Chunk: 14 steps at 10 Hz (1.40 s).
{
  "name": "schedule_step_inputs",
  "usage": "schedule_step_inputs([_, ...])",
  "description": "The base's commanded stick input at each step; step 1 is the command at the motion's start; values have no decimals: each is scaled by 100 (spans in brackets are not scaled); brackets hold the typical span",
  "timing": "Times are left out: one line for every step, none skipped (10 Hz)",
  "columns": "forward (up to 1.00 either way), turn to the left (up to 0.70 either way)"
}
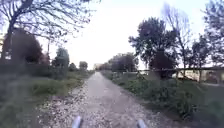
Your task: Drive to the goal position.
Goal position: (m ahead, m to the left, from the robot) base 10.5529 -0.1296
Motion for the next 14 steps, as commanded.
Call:
schedule_step_inputs([100,0])
schedule_step_inputs([100,0])
schedule_step_inputs([100,0])
schedule_step_inputs([100,0])
schedule_step_inputs([100,0])
schedule_step_inputs([100,0])
schedule_step_inputs([100,0])
schedule_step_inputs([100,0])
schedule_step_inputs([100,0])
schedule_step_inputs([100,0])
schedule_step_inputs([100,0])
schedule_step_inputs([100,0])
schedule_step_inputs([100,25])
schedule_step_inputs([100,40])
